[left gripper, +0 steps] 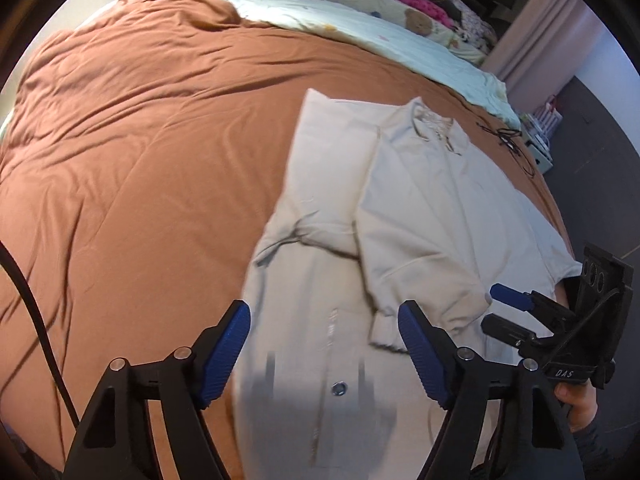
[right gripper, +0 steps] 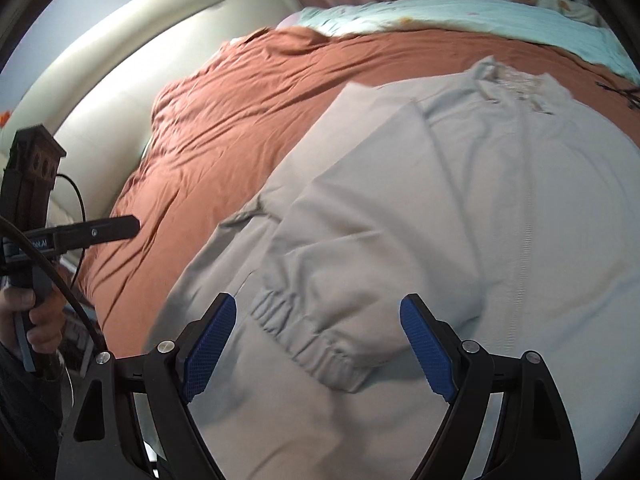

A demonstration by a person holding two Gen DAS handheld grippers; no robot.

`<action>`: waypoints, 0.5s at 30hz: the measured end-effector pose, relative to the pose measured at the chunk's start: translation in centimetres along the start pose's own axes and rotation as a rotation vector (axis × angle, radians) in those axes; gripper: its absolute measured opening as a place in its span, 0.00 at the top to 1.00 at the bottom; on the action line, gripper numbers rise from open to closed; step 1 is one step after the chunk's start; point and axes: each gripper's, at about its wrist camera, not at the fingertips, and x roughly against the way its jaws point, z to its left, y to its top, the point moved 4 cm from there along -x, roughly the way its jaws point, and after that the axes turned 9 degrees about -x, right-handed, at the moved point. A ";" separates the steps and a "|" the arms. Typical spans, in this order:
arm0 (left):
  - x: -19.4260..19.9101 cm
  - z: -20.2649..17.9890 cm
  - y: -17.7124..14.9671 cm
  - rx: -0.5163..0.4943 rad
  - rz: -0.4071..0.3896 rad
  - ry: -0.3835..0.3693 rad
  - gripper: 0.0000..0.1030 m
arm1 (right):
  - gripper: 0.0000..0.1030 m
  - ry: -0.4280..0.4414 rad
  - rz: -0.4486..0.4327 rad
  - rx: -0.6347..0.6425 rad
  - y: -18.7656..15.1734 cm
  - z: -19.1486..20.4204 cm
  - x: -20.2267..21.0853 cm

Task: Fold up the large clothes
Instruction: 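Move the right gripper to the folded sleeve's cuff and grasp it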

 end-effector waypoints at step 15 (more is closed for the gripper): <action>0.5 6.0 -4.3 0.120 -0.042 0.041 0.34 | 0.27 -0.286 0.181 0.226 -1.3 1.7 -10.5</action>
